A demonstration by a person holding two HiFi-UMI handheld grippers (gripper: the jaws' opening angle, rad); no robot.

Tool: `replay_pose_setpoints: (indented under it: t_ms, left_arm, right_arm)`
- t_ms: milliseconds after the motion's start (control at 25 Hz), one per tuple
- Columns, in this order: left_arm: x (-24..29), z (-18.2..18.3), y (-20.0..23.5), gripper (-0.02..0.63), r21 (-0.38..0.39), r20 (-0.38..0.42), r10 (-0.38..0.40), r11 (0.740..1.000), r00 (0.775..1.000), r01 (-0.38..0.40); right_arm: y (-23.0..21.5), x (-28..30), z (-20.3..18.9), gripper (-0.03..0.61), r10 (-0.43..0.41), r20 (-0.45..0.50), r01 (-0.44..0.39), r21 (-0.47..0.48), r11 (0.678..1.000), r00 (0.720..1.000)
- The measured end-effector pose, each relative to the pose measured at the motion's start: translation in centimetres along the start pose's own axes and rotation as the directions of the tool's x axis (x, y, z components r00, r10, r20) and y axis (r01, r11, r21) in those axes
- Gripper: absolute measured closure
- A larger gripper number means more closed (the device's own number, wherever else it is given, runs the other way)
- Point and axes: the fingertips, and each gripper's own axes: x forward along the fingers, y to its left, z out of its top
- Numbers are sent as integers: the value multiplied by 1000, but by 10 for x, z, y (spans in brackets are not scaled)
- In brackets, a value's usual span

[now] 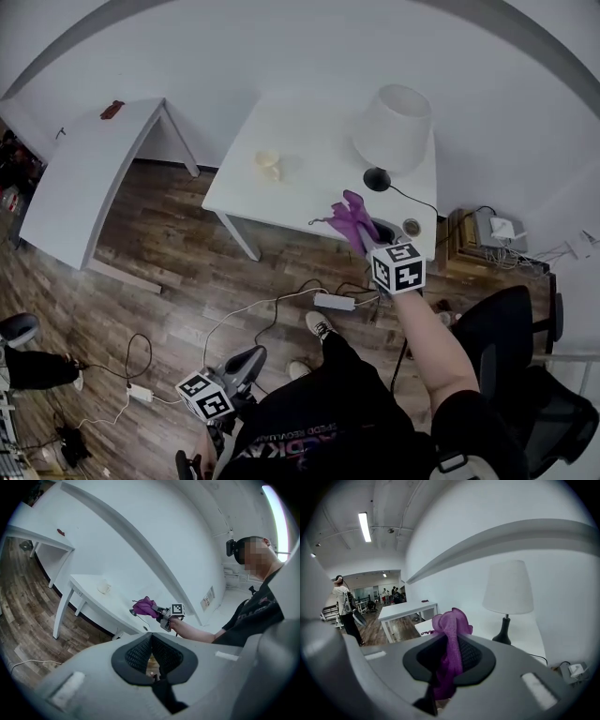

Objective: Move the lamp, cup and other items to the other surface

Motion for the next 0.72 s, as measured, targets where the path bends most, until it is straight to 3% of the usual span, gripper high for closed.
replay_pose_setpoints:
  t_ms: [320,720]
  left_arm:
    - [-4,-27,-17,621,5,-98,-102,995,990,103]
    - [33,-49,-52,621,5,-215,-255,965,943,262]
  right_arm:
    - [-3,-77,-28,526,-109,29,107,68,992,994]
    - [-46,-186,-76,526,-297,1,292,161,943,955]
